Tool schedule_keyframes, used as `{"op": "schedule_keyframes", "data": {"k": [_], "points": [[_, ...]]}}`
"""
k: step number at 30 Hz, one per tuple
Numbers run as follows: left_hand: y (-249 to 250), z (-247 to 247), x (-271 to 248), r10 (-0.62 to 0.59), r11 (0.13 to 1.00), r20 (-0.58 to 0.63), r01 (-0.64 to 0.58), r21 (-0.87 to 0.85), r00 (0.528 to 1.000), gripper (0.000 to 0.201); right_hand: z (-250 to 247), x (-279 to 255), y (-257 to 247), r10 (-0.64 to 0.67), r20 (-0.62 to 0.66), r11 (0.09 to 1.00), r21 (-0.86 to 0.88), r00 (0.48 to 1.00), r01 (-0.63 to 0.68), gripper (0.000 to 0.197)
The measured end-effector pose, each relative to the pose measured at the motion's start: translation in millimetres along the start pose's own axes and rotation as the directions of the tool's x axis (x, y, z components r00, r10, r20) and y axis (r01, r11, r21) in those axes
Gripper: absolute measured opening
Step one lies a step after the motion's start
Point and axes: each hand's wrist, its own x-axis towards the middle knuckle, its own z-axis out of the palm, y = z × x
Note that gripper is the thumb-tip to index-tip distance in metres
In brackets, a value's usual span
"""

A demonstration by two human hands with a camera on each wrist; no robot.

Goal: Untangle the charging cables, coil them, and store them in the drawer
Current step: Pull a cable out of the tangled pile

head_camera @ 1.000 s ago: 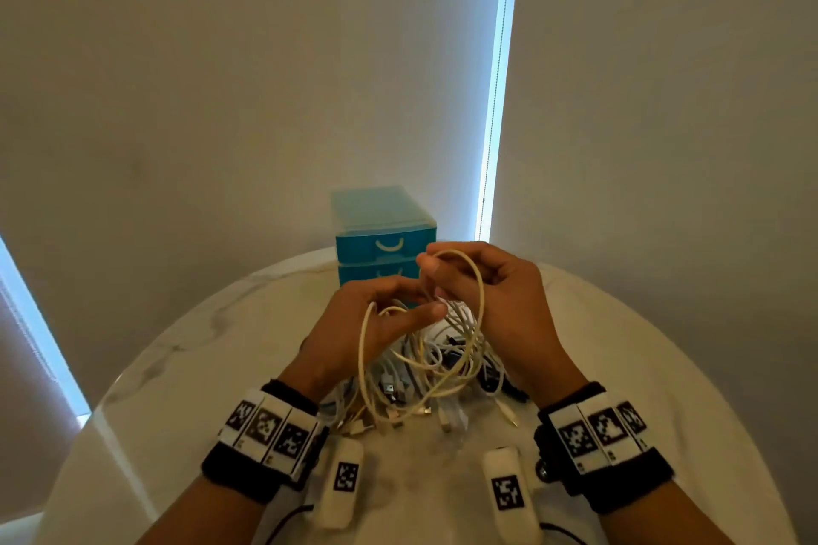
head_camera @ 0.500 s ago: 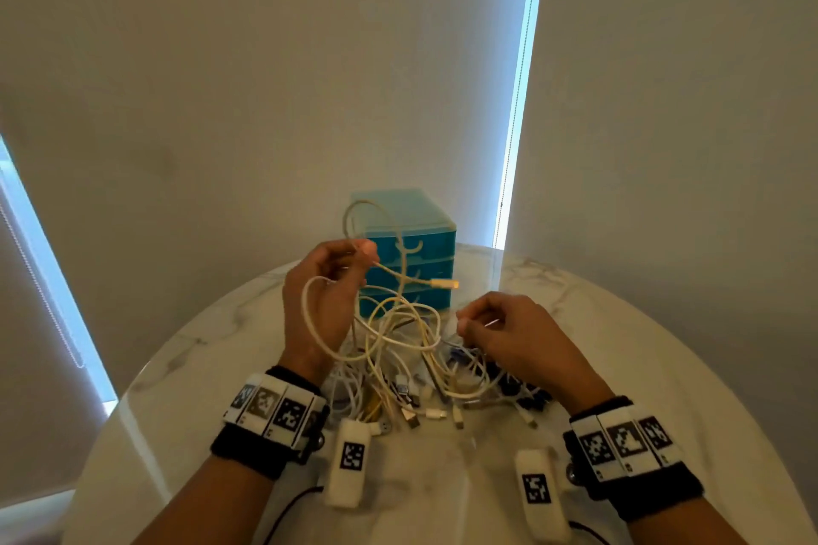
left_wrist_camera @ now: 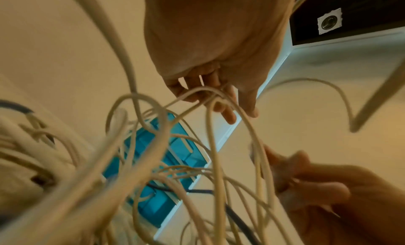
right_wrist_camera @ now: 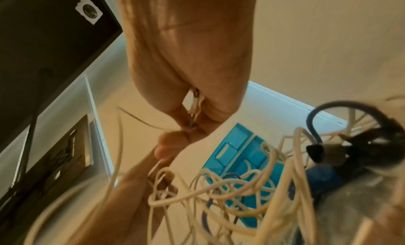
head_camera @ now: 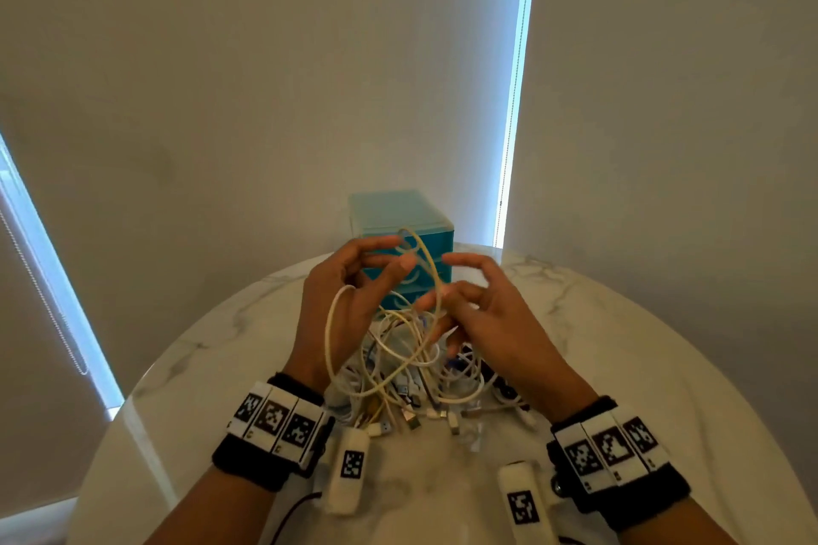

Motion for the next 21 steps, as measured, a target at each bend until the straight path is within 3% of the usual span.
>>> {"op": "schedule_keyframes", "data": {"k": [3, 6, 9, 11, 15, 21], "points": [[-4, -16, 7, -0.030, 0.993, -0.097, 0.041, 0.112, 0.995, 0.025, -19, 5, -4, -0.005, -0.153, 0.972, 0.233, 0.988, 0.041, 0.017], [-8, -31, 17, -0.108, 0.989, -0.166, 0.122, 0.080, 0.980, 0.035, -31, 8, -3, 0.005, -0.246, 0.986, 0.160, 0.969, 0.035, 0.026], [6, -34, 20, -0.238, 0.951, -0.011, 0.230, -0.208, 0.971, 0.046, -16, 7, 0, 0.018, -0.145, 1.000, 0.014, 0.989, -0.016, 0.029], [17, -32, 18, -0.233, 0.907, 0.093, 0.251, -0.339, 0.968, 0.044, 3, 3, 3, 0.038, -0.009, 0.999, -0.026, 0.999, -0.038, 0.029], [27, -26, 10, -0.124, 0.959, 0.175, 0.163, -0.230, 0.977, 0.030, 25, 2, 14, 0.059, 0.103, 0.979, -0.202, 0.993, -0.037, 0.028], [32, -5, -4, -0.034, 0.989, 0.424, 0.091, -0.115, 0.905, 0.025, 25, 9, 26, -0.028, -0.072, 0.995, -0.094, 0.997, 0.021, 0.016]]}}
